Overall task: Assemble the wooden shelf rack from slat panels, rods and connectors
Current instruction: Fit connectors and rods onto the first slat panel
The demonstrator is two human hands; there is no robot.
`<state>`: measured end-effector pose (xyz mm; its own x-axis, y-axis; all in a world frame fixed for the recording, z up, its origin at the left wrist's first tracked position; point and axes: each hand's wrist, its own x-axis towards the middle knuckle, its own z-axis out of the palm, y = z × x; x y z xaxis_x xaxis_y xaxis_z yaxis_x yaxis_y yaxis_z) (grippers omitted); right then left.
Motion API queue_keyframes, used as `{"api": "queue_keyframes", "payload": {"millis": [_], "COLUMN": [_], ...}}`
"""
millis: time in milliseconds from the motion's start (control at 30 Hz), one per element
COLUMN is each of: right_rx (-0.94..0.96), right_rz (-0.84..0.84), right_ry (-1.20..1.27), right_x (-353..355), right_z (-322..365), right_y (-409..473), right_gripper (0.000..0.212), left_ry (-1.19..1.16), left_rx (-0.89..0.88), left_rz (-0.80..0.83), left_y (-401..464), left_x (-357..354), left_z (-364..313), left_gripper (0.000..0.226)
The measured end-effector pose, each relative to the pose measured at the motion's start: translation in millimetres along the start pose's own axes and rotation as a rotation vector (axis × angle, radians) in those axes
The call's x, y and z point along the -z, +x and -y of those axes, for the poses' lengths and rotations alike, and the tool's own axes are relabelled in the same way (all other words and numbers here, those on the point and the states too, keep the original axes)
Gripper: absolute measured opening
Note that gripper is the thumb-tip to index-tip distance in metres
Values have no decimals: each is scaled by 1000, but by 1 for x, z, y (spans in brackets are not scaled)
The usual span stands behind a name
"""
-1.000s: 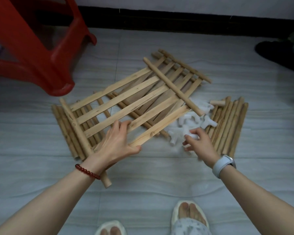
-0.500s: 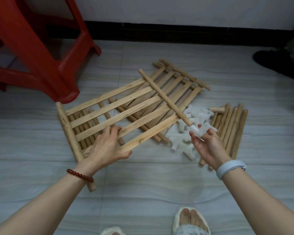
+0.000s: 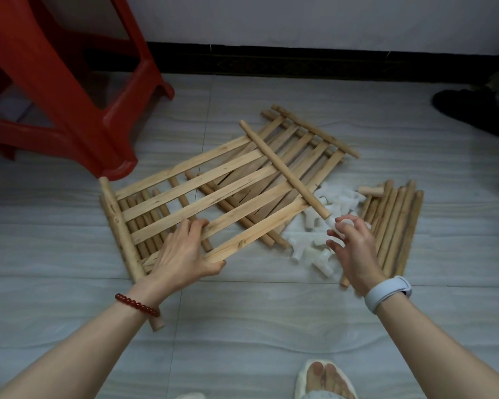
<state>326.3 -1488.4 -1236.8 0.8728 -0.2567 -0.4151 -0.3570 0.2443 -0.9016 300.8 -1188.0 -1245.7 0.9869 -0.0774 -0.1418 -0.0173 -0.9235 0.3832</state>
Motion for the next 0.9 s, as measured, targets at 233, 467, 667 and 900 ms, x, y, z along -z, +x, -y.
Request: {"api": "queue_keyframes", "payload": {"millis": [233,467,667,900], "right_rx": [14,22,-1,29], "right_rz": [-1,-30,-126,-97], "right_ry": [112,309,456,443], "right_x": [-10,-35,-69,-104], "right_z": [4,26,66,119], "right_y": [5,22,37,54], "right_gripper": [25,64,16,24], "left_ry": [-70,-140,-28,170], "left_rx": [16,36,-23,107], "left_rz": [7,18,-114,-157], "left_y": [-4,1,12,37], "left_x": [-5,-2,-2,8], "left_z": [-5,-15,-27,-51], "left_gripper": [91,91,92,97]}}
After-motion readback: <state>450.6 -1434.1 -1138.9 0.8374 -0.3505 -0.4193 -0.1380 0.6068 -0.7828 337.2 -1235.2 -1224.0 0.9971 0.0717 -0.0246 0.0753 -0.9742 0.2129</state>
